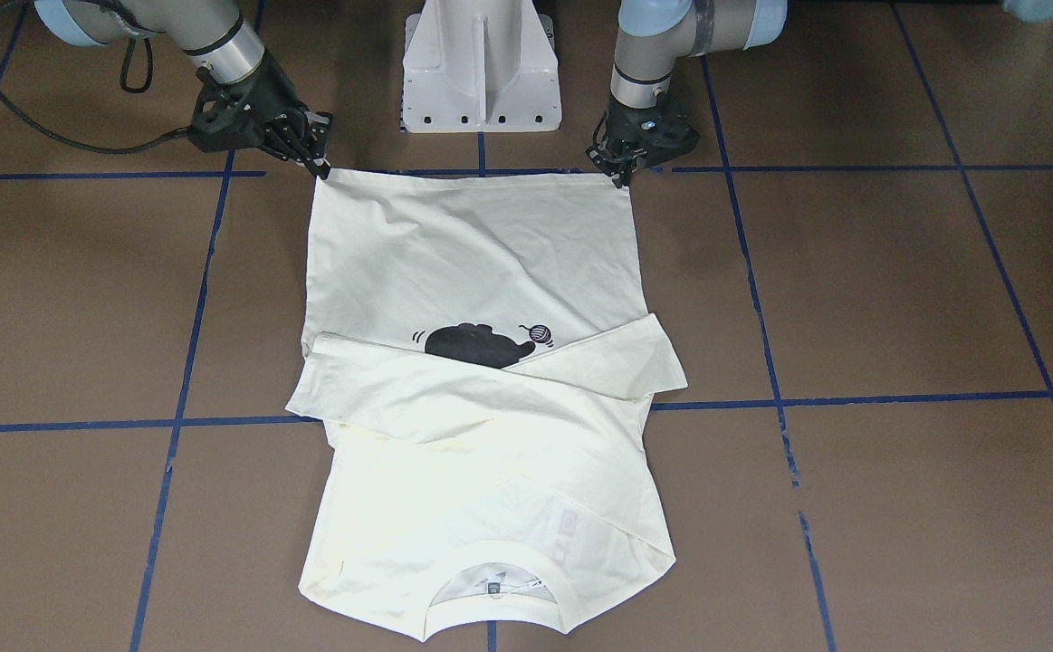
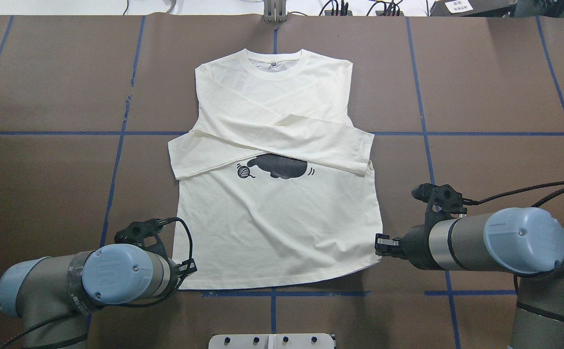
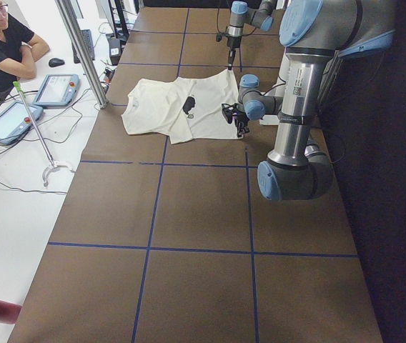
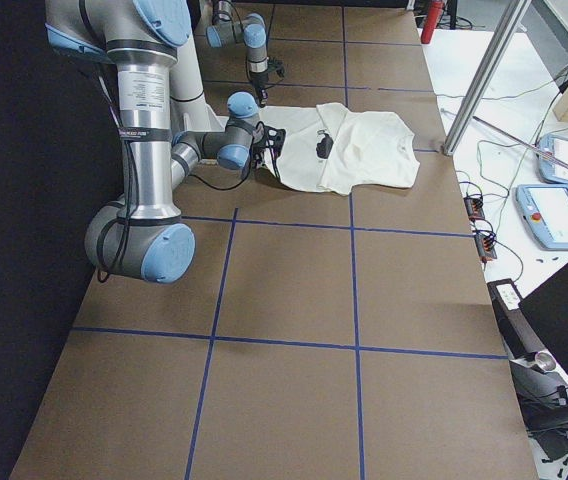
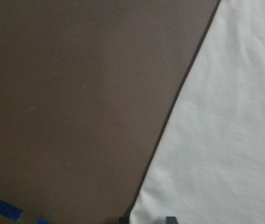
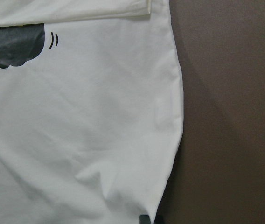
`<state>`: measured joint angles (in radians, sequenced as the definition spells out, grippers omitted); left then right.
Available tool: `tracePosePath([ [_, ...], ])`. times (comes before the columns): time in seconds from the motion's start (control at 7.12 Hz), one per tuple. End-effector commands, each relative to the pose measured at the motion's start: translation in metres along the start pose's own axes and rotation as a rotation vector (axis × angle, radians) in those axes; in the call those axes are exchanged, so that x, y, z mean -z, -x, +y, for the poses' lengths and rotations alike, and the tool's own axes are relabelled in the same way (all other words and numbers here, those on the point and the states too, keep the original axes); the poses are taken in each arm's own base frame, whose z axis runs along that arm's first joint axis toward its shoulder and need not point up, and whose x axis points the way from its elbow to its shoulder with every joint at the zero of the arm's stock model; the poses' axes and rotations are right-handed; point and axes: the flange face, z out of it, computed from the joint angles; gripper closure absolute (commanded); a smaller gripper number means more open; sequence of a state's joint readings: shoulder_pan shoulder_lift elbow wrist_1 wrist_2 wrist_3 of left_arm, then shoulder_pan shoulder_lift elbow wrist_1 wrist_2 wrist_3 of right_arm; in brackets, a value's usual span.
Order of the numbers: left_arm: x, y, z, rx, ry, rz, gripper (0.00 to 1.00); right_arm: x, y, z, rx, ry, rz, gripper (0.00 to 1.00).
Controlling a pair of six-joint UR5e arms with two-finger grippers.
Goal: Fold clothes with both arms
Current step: 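Grasp the hem corners with both grippers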
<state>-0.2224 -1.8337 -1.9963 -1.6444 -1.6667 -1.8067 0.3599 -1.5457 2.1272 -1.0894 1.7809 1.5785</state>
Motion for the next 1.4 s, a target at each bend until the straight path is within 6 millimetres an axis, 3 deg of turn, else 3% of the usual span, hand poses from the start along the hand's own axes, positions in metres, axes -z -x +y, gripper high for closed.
tracePosePath([
  [0.0, 0.0, 0.0, 0.0, -0.004, -0.001, -0.001, 1.0, -0.001, -0.002, -0.001, -0.002, -0.001, 0.006, 1.0],
  [0.28, 0.004, 0.008, -0.004, 0.0, -0.004, -0.005, 1.0, -0.001, -0.003, 0.0, -0.002, 0.012, 0.006, 1.0],
  [0.42, 0.016, 0.021, -0.007, -0.006, -0.001, 0.003, 1.0, 0.006, -0.006, -0.007, -0.016, 0.042, 0.004, 1.0],
  [0.56, 0.04, 0.041, -0.009, -0.065, 0.004, 0.02, 1.0, 0.008, -0.007, -0.01, -0.021, 0.059, 0.005, 1.0],
  [0.84, 0.048, 0.042, -0.005, -0.076, 0.013, 0.034, 1.0, 0.006, -0.009, -0.01, -0.014, 0.06, 0.009, 1.0],
  [0.98, 0.04, 0.035, 0.001, -0.076, 0.026, 0.03, 0.69, 0.006, -0.008, -0.009, -0.013, 0.062, 0.008, 1.0],
  [1.12, 0.019, 0.025, 0.003, -0.075, 0.02, 0.013, 0.01, 0.005, -0.007, -0.009, -0.012, 0.063, 0.008, 1.0],
  [1.26, 0.006, 0.014, 0.005, -0.074, 0.021, 0.026, 0.01, 0.005, -0.006, -0.009, -0.011, 0.063, 0.005, 1.0],
])
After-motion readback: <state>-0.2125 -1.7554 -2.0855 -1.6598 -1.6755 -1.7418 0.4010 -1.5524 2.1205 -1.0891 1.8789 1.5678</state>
